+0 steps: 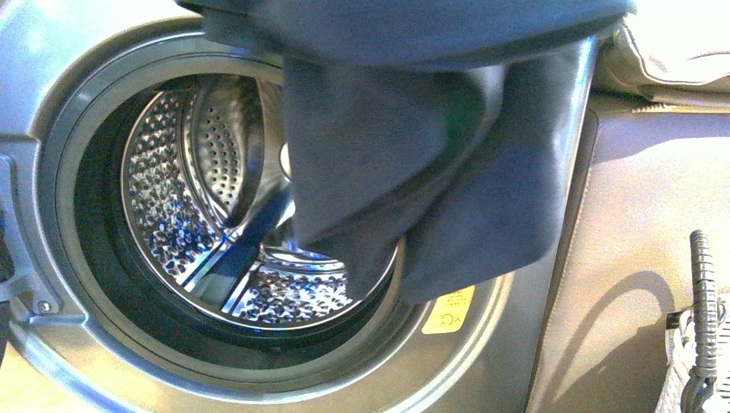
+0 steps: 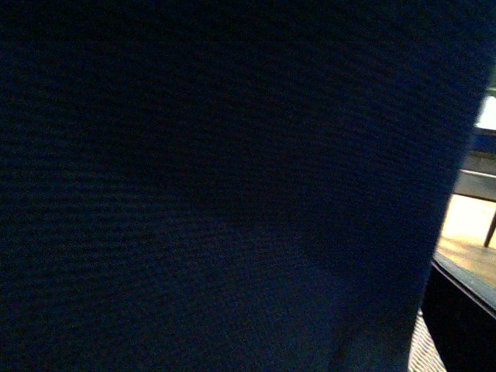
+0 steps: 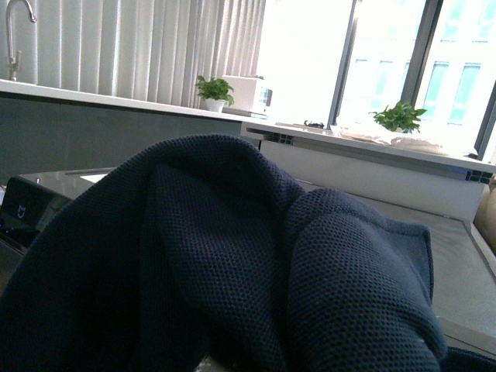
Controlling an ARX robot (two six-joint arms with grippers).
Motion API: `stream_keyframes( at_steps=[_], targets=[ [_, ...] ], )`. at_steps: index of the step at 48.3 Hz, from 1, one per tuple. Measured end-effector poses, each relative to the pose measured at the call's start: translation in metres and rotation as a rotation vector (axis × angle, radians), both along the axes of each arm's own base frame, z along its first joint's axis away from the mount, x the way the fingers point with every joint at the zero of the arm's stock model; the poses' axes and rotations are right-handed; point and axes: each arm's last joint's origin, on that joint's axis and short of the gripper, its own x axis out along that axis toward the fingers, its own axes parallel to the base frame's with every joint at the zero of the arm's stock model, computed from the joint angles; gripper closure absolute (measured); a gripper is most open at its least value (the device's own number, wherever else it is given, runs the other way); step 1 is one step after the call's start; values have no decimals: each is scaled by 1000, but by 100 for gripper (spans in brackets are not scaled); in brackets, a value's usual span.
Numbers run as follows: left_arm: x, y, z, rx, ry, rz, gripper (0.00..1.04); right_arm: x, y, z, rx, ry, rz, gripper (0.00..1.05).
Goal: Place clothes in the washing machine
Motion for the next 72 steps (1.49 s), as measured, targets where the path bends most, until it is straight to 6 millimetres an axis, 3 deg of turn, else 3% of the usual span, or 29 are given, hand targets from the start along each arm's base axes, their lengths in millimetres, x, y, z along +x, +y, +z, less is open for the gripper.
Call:
stream_keyframes(
  at_steps=[13, 33, 38, 39, 43, 55, 60, 64, 72],
  targets=[
    [24, -13, 21, -145, 48, 255, 6, 0, 0, 0, 0, 0, -2, 98],
    [25, -50, 16, -216, 110, 238, 6, 0, 0, 0, 1, 1, -4, 98],
    [26, -58, 17, -221, 94, 309, 6, 0, 0, 0, 0, 0, -5, 98],
    [26, -58, 17, -220, 91, 321, 6, 0, 0, 0, 1, 0, -5, 93],
    [27, -56, 17, -214, 81, 348, 18, 0, -1, 0, 2, -2, -4, 77],
    [29, -28, 12, -210, 76, 420, 70, 0, -1, 1, 3, -3, -4, 28],
    [26, -16, 9, -211, 69, 440, 83, 0, -1, 1, 2, -4, -1, 14],
    [24, -5, 5, -209, 64, 457, 92, 0, -1, 1, 3, -3, 0, 6],
    [22, 16, -8, -194, 63, 493, 95, -1, -1, 1, 3, -4, 0, 8]
  ],
)
